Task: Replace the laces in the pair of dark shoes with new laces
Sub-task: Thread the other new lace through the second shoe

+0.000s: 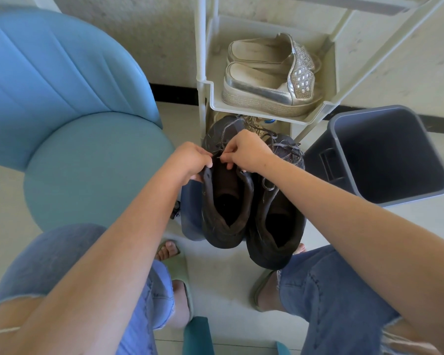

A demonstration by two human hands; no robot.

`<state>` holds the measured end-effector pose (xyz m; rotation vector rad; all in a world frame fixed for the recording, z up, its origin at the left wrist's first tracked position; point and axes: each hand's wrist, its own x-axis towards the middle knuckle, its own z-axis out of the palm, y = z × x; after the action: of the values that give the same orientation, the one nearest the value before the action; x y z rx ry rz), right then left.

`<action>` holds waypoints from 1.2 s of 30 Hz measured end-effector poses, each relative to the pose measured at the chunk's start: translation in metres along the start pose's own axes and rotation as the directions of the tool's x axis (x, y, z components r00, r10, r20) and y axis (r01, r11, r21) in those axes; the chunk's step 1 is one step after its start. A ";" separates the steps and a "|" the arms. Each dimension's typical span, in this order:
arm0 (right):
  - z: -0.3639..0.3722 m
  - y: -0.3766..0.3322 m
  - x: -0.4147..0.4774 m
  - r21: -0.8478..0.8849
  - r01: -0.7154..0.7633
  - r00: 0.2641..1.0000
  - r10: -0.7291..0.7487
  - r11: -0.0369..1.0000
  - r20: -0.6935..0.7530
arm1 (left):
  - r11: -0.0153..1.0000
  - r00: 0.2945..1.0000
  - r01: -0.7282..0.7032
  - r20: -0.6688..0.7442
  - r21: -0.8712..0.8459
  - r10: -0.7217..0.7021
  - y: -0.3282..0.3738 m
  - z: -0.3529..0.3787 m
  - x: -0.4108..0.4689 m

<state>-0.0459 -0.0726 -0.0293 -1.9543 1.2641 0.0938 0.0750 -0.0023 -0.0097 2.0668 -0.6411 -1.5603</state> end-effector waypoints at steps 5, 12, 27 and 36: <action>-0.002 -0.002 -0.003 -0.005 0.031 0.998 -0.030 1.000 0.046 | 1.000 1.000 0.000 -0.007 0.008 0.000 0.001 0.000 0.002; 0.007 -0.005 -0.001 -0.067 -0.025 0.999 0.022 0.997 -0.042 | 1.000 1.000 -0.022 0.008 -0.006 0.022 -0.002 -0.002 0.005; 0.011 -0.004 0.000 0.008 -0.028 1.000 0.028 1.000 -0.009 | 0.996 0.997 -0.060 -0.052 -0.059 0.057 -0.008 0.002 0.010; 0.002 -0.010 -0.002 -0.064 -0.043 0.996 0.048 0.997 0.073 | 0.942 0.924 -0.196 -0.270 0.274 0.271 -0.018 0.012 0.020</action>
<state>-0.0389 -0.0680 -0.0240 -1.9567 1.2707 0.2304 0.0693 -0.0014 -0.0385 2.2453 -0.9601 -1.0424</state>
